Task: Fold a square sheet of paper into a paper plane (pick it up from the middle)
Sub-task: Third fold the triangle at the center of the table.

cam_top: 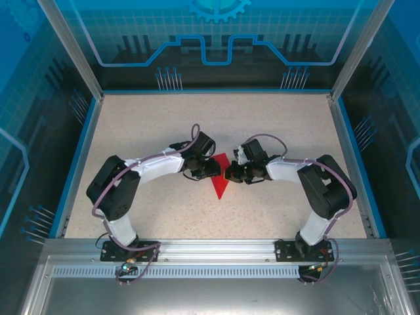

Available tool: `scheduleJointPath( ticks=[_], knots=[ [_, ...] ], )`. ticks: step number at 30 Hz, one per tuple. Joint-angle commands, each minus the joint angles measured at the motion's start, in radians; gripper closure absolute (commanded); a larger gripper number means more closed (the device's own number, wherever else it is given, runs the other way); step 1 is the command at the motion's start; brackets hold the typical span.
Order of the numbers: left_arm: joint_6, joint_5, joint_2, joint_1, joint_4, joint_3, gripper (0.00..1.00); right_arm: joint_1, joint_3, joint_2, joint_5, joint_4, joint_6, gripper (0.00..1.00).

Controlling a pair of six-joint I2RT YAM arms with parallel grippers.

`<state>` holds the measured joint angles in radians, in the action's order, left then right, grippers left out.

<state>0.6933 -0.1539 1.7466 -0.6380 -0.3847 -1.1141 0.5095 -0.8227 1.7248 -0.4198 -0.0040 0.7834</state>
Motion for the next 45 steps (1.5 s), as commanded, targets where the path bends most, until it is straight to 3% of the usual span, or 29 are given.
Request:
scheduleJointPath(
  ticks=[1,12,20,22,25,37,45],
  knots=[
    [0.027,-0.014,-0.046,0.001,0.033,0.063,0.61,-0.005,-0.004,0.012,-0.007,-0.015,-0.020,1.00],
    [-0.020,-0.183,-0.076,0.001,0.286,0.206,0.61,-0.007,0.003,-0.003,-0.004,-0.005,-0.006,1.00],
    [-0.038,-0.180,-0.029,0.000,0.286,0.178,0.82,-0.007,0.002,-0.018,-0.002,-0.019,-0.010,1.00],
    [-0.045,-0.162,-0.018,0.001,0.263,0.162,0.92,-0.009,0.001,-0.016,-0.001,-0.021,-0.013,1.00],
    [-0.059,-0.110,-0.018,0.001,0.229,0.152,0.98,-0.008,-0.003,-0.011,0.000,-0.025,-0.024,1.00],
    [-0.140,-0.012,0.036,0.000,0.122,0.082,1.00,-0.008,-0.021,0.009,-0.021,-0.031,-0.041,1.00],
    [-0.151,-0.032,0.045,0.001,0.128,0.086,1.00,-0.049,-0.027,-0.063,0.082,-0.075,-0.055,1.00]
  ],
)
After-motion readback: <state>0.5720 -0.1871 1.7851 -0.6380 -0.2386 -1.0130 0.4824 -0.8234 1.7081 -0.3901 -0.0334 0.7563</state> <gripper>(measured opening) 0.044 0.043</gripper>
